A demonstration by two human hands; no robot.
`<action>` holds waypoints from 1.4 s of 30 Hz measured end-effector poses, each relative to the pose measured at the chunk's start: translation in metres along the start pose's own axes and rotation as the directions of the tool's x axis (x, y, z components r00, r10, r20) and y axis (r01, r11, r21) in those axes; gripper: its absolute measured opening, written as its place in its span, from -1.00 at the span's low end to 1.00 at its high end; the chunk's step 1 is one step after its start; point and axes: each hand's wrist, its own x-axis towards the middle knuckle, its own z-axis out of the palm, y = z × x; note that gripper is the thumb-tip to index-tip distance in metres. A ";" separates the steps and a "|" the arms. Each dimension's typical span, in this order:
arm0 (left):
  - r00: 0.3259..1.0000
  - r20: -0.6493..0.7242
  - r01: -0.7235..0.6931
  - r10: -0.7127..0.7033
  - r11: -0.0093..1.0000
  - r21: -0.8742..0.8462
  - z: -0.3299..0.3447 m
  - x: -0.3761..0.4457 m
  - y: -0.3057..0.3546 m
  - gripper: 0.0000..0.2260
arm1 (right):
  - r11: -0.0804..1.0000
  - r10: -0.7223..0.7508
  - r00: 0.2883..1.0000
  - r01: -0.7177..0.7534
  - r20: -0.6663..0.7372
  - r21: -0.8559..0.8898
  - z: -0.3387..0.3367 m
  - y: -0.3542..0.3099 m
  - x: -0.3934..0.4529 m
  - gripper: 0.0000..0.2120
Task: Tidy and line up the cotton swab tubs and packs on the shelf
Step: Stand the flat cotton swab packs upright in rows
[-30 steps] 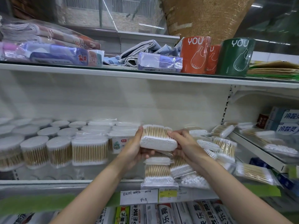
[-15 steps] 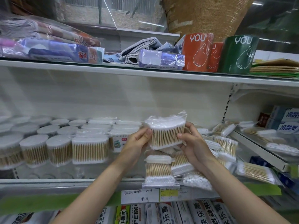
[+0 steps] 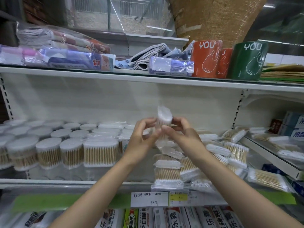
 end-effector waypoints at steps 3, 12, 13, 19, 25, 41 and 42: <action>0.999 -0.014 0.043 -0.042 0.995 0.087 -0.019 0.004 0.013 -0.47 | 0.998 -0.045 0.996 0.042 0.074 0.046 0.009 -0.006 0.008 -0.86; 0.983 0.070 0.138 -0.168 0.941 0.309 -0.077 0.014 0.024 -0.72 | 0.998 0.066 0.986 -0.063 0.153 -0.025 0.032 0.004 0.040 -0.60; 0.987 0.087 0.091 -0.138 0.908 0.409 -0.081 0.016 0.021 -0.70 | 0.996 0.074 0.980 -0.063 0.187 -0.061 0.034 0.009 0.042 -0.65; 0.953 0.222 -0.110 -0.207 0.447 0.888 -0.100 0.025 0.014 -0.56 | 0.863 0.071 0.970 0.057 0.233 -0.502 0.045 0.017 0.045 -0.62; 0.944 0.278 -0.216 -0.179 0.300 0.929 -0.098 0.023 0.005 -0.66 | 0.718 0.116 0.941 0.142 0.318 -0.681 0.058 0.025 0.036 -0.58; 0.946 0.290 -0.150 -0.145 0.598 0.787 -0.026 0.091 -0.009 -0.89 | 0.524 0.399 0.841 0.117 0.365 -0.844 -0.009 0.067 0.094 -0.54; 0.937 0.307 -0.156 -0.165 0.590 0.793 -0.022 0.094 -0.011 -0.88 | 0.530 0.385 0.847 0.123 0.368 -0.839 -0.007 0.073 0.094 -0.56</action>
